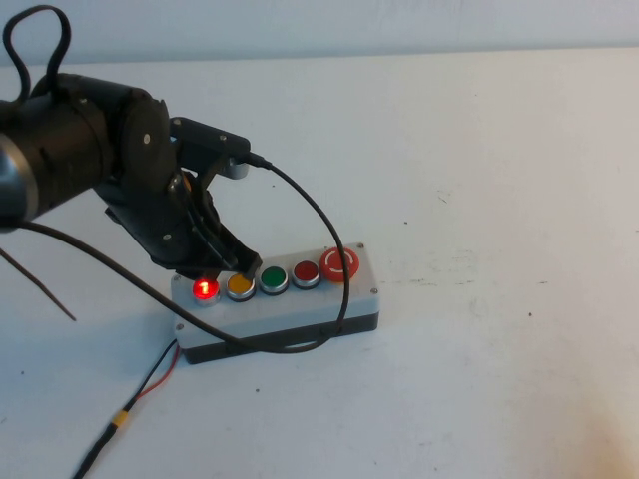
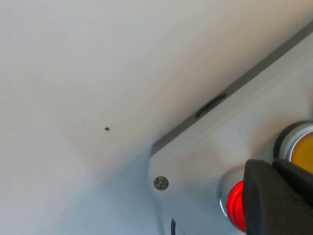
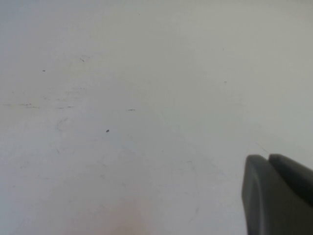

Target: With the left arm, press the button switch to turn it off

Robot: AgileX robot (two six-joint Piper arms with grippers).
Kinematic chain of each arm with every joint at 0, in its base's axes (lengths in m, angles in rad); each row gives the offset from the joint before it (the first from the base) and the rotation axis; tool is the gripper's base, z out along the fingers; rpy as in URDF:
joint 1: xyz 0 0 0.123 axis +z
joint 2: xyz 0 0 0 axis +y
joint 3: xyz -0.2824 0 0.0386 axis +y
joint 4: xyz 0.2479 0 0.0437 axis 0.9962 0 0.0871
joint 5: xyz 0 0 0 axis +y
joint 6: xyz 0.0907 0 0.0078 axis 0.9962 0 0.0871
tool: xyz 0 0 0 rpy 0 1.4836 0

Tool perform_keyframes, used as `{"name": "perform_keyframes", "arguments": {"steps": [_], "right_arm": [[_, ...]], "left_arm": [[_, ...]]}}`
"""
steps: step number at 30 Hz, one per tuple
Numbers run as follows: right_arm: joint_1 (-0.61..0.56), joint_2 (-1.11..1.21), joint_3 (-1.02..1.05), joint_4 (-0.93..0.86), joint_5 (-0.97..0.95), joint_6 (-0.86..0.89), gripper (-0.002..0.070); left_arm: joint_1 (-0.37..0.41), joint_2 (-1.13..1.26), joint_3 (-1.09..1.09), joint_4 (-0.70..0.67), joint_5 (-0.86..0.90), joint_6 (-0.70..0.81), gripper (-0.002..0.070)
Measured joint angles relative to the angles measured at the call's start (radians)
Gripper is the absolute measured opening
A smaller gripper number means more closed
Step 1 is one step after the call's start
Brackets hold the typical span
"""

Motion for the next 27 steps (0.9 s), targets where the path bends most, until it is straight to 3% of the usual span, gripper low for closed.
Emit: {"name": "perform_keyframes", "arguments": {"steps": [14,21,27], "right_arm": [[0.000,0.000,0.000,0.000,0.000,0.000,-0.0016],[0.000,0.000,0.000,0.000,0.000,0.000,-0.0016],[0.000,0.000,0.000,0.000,0.000,0.000,-0.0016]], "left_arm": [[-0.002,-0.053,-0.001,-0.002,0.004,-0.013,-0.0002],[-0.004,-0.350,0.064,-0.002,-0.080,-0.024,-0.0002],[-0.004,-0.669,0.286,-0.011,-0.251,-0.033,-0.0002]]}}
